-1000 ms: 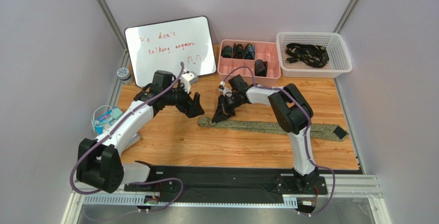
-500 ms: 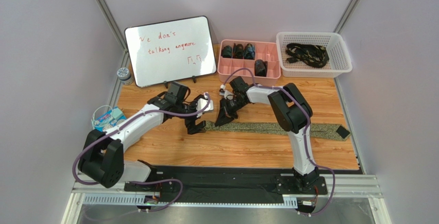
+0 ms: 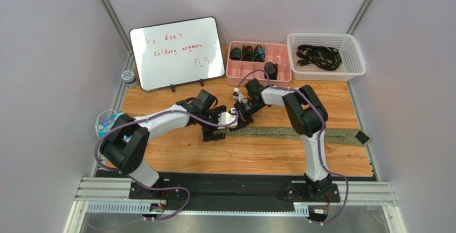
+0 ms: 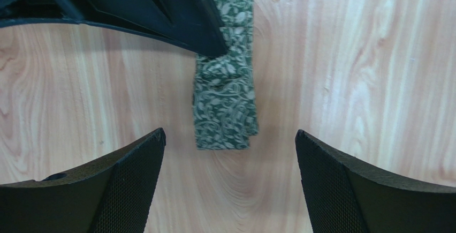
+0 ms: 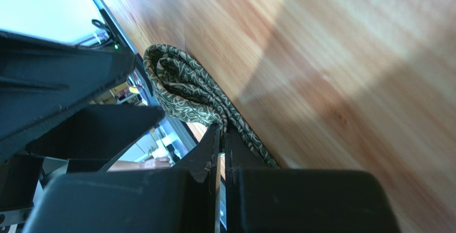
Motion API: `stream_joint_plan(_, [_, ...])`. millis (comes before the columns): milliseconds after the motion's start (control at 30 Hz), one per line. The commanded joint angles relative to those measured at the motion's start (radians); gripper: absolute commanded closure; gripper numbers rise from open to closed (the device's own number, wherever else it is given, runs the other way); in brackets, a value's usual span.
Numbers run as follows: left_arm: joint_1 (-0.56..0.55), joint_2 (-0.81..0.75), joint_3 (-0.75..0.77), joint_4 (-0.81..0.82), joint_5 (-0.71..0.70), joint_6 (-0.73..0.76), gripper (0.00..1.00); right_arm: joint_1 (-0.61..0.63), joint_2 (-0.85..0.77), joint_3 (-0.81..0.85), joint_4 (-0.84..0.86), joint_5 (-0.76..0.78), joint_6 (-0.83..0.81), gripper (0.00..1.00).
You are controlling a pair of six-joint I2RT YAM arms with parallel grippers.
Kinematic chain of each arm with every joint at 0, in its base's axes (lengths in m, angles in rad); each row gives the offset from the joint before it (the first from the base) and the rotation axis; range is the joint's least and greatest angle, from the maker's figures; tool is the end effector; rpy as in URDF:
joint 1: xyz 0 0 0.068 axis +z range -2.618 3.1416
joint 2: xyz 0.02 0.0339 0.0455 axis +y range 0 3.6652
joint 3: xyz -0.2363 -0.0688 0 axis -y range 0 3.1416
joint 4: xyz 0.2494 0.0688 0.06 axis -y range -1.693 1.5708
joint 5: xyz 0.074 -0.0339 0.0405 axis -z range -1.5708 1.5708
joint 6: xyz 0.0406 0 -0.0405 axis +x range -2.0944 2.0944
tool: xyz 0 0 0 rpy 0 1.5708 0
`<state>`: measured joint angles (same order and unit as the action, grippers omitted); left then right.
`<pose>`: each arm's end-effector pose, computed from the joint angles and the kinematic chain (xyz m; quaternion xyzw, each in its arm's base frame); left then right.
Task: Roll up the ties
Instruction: Roll the tie at the center of the board.
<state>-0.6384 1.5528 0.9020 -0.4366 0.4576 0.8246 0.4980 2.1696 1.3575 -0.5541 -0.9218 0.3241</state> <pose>0.2317 -0.1943 0.1486 0.6721 0.6674 -0.1976 0.2526 0.3257 0.2139 0.0725 0.1226 -0.8837 -0.4421 0.0929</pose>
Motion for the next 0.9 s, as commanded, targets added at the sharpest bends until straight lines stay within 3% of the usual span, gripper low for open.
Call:
stream_joint_plan(0, [-0.032,0.058,0.087,0.019,-0.086,0.038,0.05,-0.01,-0.048,-0.023,-0.035,0.0,-0.074,1.0])
stream_joint_plan(233, [-0.084,0.105,0.144,-0.014,-0.096,0.05,0.08,-0.016,-0.048,-0.02,-0.033,-0.012,-0.076,1.0])
stream_joint_plan(467, [-0.118,0.154,0.17,-0.082,-0.12,0.047,0.23,-0.029,-0.053,-0.014,-0.032,-0.028,-0.066,0.98])
stream_joint_plan(633, [-0.119,0.17,0.175,-0.088,-0.148,0.034,0.24,-0.03,-0.054,-0.015,-0.032,-0.043,-0.069,0.96])
stream_joint_plan(867, [-0.133,0.228,0.216,-0.097,-0.2,0.011,0.5,-0.03,-0.048,-0.014,-0.038,-0.071,-0.074,0.91])
